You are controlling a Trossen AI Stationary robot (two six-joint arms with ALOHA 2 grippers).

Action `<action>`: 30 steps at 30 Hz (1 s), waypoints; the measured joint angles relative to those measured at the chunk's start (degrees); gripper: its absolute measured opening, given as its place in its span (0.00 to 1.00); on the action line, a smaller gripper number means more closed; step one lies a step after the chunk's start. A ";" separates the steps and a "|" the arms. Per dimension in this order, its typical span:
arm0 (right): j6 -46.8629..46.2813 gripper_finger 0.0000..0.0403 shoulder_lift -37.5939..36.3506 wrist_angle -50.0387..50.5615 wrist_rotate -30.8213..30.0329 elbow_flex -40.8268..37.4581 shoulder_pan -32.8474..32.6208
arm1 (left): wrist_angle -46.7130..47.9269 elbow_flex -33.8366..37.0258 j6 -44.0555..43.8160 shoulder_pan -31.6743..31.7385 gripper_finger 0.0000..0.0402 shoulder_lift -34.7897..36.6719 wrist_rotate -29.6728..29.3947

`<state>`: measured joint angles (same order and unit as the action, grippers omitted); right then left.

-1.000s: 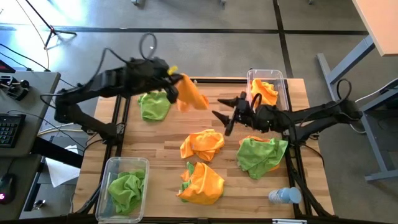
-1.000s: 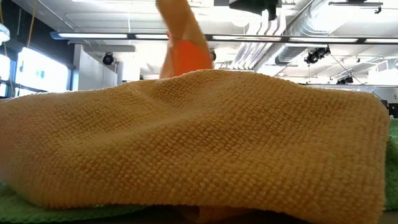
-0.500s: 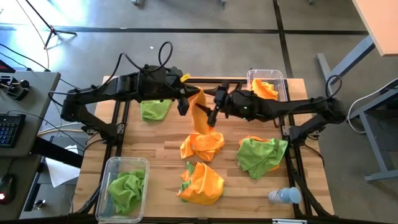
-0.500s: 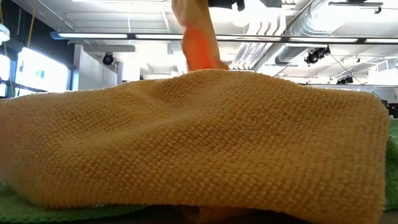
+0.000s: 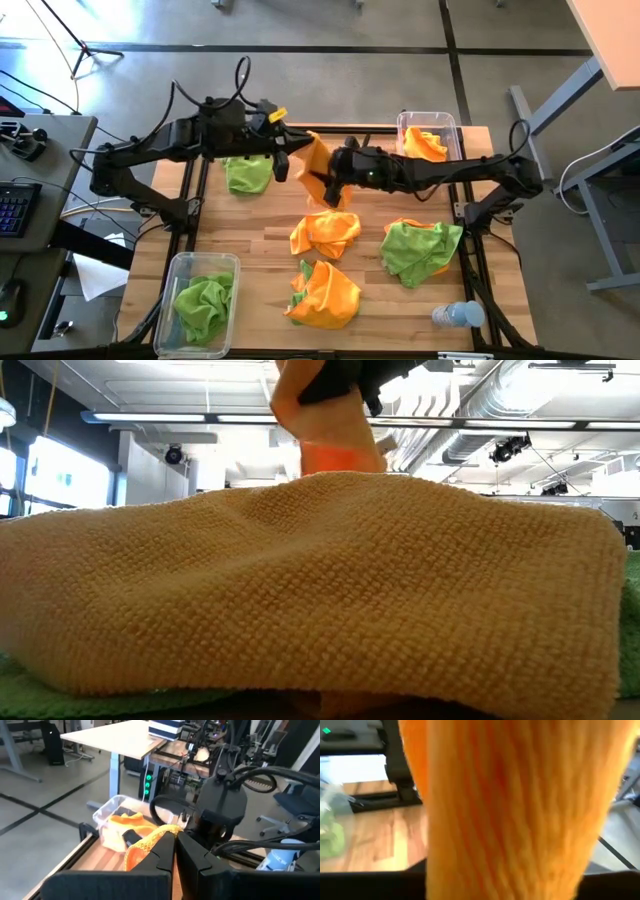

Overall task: Sort microfiber towel by color & place in baskets
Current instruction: Put the orange microfiber towel into the top transparent bin

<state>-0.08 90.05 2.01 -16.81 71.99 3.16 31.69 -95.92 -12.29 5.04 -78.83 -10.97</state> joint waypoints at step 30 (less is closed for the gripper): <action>-10.35 0.01 -10.91 18.29 -17.93 -0.02 2.92 | 21.39 11.67 0.19 3.37 0.36 1.20 -8.87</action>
<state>-10.43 79.14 20.31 -34.75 71.96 6.08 53.08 -84.25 -12.11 8.40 -77.63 -19.84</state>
